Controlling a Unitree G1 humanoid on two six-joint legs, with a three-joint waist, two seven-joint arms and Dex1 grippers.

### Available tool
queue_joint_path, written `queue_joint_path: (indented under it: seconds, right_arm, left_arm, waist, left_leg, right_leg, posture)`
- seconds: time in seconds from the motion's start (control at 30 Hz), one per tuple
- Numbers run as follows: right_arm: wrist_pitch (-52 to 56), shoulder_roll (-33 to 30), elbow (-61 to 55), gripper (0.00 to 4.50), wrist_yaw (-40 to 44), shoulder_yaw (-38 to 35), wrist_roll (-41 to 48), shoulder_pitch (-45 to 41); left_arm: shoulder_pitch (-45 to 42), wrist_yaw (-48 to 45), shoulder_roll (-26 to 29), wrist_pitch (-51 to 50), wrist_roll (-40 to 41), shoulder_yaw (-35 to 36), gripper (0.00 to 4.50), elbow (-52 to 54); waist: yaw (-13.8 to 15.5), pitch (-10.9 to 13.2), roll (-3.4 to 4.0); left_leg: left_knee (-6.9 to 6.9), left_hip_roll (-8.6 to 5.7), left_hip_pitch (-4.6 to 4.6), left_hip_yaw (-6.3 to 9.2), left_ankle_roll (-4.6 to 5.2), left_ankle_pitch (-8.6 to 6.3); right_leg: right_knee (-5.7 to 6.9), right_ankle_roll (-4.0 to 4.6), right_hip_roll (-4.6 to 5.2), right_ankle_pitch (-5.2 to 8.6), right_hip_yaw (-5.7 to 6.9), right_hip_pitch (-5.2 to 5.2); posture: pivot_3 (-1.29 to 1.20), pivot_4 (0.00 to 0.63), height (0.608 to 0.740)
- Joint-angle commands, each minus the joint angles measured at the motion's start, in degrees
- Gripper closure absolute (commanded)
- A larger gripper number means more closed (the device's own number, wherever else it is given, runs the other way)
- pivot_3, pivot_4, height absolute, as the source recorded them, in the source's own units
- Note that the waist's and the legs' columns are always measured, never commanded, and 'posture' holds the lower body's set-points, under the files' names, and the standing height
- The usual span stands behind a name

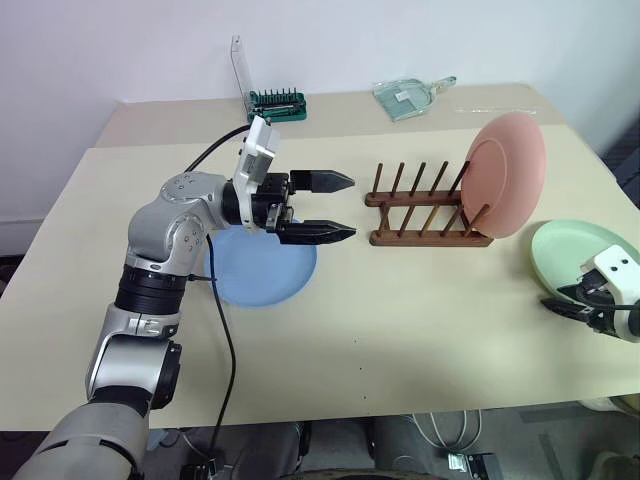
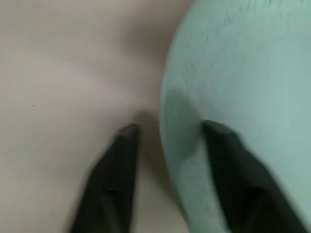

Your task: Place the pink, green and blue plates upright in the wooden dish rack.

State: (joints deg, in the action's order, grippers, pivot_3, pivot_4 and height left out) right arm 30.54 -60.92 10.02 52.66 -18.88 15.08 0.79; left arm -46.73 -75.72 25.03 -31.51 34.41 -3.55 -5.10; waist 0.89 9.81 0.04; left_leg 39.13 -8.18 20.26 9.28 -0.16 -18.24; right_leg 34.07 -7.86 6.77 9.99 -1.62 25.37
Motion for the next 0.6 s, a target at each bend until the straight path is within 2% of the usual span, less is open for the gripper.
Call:
queue_joint_path:
  seconds: [0.03,0.1,0.27,0.37,0.47,0.5,0.6]
  right_arm:
    - [-0.37,-1.54,0.77,4.37,-0.68,-1.34,-1.04,-1.02]
    - [-4.26,-2.78,3.22,4.45,-3.99,-1.41,-4.18,-3.28]
    - [-8.73,-3.52,9.39,4.45,-12.89,-3.21,-6.46,-16.30]
    - [-13.89,-2.79,12.03,4.45,-18.64,-4.14,-6.08,-28.48]
    - [-16.83,1.01,11.05,4.45,-19.31,-7.02,0.96,-41.77]
    - [-13.64,4.07,9.42,4.45,-19.11,-9.71,7.27,-46.55]
    - [-8.35,8.87,5.49,4.45,-17.12,-13.90,18.14,-53.55]
  left_arm:
    - [-1.18,0.85,0.03,0.84,0.31,0.79,0.00,1.72]
    - [-1.44,1.04,-0.11,1.25,-0.03,0.65,0.00,1.09]
    - [-2.11,1.28,-0.46,1.85,-0.42,0.37,0.00,-0.12]
    - [-2.43,1.46,-0.79,2.37,-0.89,0.00,0.00,-0.71]
    - [-2.72,1.68,-0.89,2.34,-1.08,0.04,0.00,-1.12]
    - [-2.72,1.74,-0.86,2.38,-1.16,0.09,0.00,-1.22]
    - [-2.59,1.94,-0.81,2.27,-1.21,0.28,0.00,-1.20]
  waist:
    - [-0.13,0.00,-0.03]
    - [-0.18,0.00,-0.03]
    - [-0.33,-0.01,0.06]
    - [-0.47,0.00,0.16]
    - [-0.65,0.04,0.28]
    - [-0.68,0.05,0.26]
    - [-0.45,0.08,0.16]
  left_leg:
    - [0.00,0.01,-0.01,0.00,0.00,0.00]
    - [0.00,0.01,-0.03,-0.03,0.00,0.00]
    - [-0.03,0.01,-0.01,-0.07,0.00,0.00]
    - [-0.11,0.03,0.00,-0.08,-0.01,0.01]
    - [-0.13,0.03,0.03,-0.13,-0.01,0.01]
    - [-0.16,0.03,0.04,-0.11,-0.02,0.01]
    - [-0.20,0.11,0.05,-0.02,-0.02,0.01]
  right_leg:
    - [0.00,0.00,-0.01,0.00,0.00,0.00]
    - [0.00,0.00,0.00,0.00,-0.01,-0.02]
    - [0.02,0.00,0.01,0.00,-0.02,0.05]
    - [0.02,0.01,0.00,0.00,-0.03,0.11]
    - [0.00,0.01,0.01,0.00,-0.06,0.14]
    - [0.00,0.01,0.00,0.00,-0.06,0.15]
    - [-0.06,0.01,-0.07,0.00,-0.03,0.14]
  posture:
    - [0.00,0.150,0.740]
    - [0.00,0.150,0.740]
    - [0.00,0.150,0.740]
    - [0.00,0.150,0.740]
    - [0.00,0.150,0.740]
    - [0.00,0.150,0.740]
    - [0.00,0.150,0.740]
